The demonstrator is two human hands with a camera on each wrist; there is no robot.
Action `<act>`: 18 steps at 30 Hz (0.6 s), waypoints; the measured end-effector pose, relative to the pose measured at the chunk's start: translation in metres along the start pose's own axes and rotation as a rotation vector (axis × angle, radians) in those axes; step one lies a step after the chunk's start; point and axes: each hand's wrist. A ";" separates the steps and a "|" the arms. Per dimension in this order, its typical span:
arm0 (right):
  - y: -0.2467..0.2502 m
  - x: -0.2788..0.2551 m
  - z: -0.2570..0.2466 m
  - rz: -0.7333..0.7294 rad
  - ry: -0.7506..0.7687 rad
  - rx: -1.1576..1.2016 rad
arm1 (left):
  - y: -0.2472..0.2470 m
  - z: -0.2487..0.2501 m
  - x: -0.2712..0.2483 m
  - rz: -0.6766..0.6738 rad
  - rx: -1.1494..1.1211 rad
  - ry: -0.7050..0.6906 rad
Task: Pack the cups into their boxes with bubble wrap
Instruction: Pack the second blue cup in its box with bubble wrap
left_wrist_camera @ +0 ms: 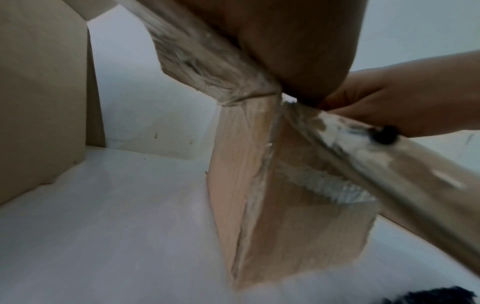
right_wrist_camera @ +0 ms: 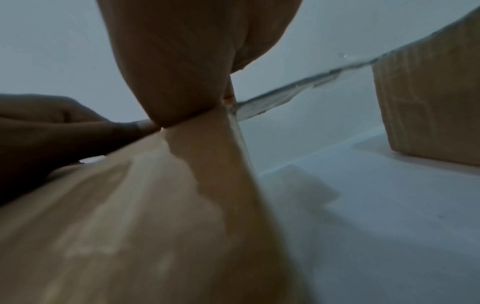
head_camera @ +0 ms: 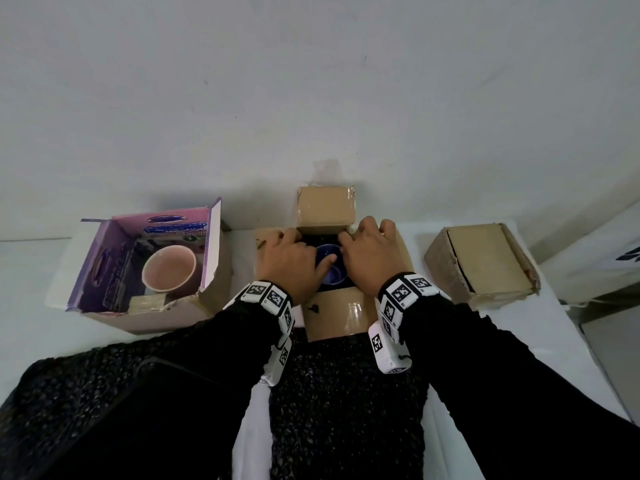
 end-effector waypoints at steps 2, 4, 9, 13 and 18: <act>0.004 -0.007 0.002 0.023 -0.017 0.052 | 0.002 0.004 -0.009 -0.040 0.047 -0.011; 0.011 -0.018 0.005 0.058 -0.040 0.117 | 0.007 0.006 -0.019 -0.062 0.079 -0.013; 0.024 -0.059 0.007 0.141 -0.026 0.451 | 0.015 0.014 -0.053 -0.057 0.026 -0.057; 0.014 -0.113 -0.003 0.237 0.036 0.645 | 0.004 0.021 -0.090 0.046 -0.126 -0.118; -0.021 -0.181 -0.025 0.060 0.026 0.623 | -0.022 0.025 -0.137 0.070 -0.276 -0.167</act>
Point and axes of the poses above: each hand's wrist, its own x-axis towards the middle knuckle, its own y-axis out of the back of the hand, z = x × y, and after that the axes turned 4 degrees about -z, right-handed
